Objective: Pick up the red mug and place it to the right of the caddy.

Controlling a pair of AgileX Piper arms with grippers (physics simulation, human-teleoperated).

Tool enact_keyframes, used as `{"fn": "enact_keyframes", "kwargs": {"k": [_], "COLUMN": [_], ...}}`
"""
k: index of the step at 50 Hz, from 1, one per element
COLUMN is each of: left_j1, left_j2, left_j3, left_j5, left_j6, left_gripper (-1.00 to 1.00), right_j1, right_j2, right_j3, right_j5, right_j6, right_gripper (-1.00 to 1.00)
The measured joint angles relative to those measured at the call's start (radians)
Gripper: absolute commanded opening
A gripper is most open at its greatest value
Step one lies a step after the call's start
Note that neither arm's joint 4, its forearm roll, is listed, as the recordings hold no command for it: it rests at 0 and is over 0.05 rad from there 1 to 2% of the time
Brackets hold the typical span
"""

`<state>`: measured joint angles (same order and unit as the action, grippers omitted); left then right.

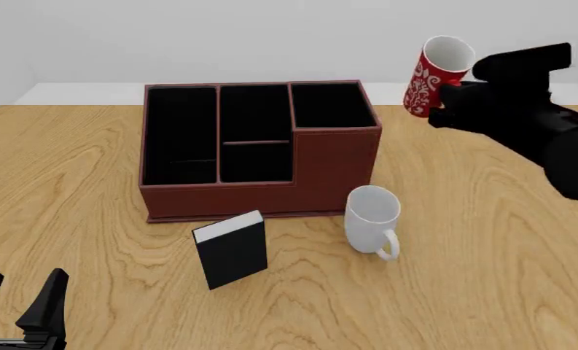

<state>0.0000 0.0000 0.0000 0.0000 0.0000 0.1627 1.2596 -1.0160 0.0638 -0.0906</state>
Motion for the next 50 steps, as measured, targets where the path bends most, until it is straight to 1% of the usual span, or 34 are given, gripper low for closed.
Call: {"fn": "enact_keyframes", "kwargs": {"k": [12,24,34,50], "left_j1": [0.000,0.000,0.000,0.000], "left_j2": [0.000,0.000,0.000,0.000], "left_j3": [0.000,0.000,0.000,0.000], "left_j5": [0.000,0.000,0.000,0.000], "left_j6": [0.000,0.000,0.000,0.000], "left_gripper": [1.00,1.00,1.00,1.00], "right_j1": [-0.039,-0.059,-0.070,-0.069], "right_j2": [0.230,0.399,0.490,0.573], "right_j3": [-0.116,-0.189,-0.218,-0.204], "right_j5": [-0.041,-0.068,-0.085,-0.117], "right_j6": [-0.003,-0.004,-0.006,-0.012], "right_gripper": [-1.00,-1.00,-1.00,-1.00]}}
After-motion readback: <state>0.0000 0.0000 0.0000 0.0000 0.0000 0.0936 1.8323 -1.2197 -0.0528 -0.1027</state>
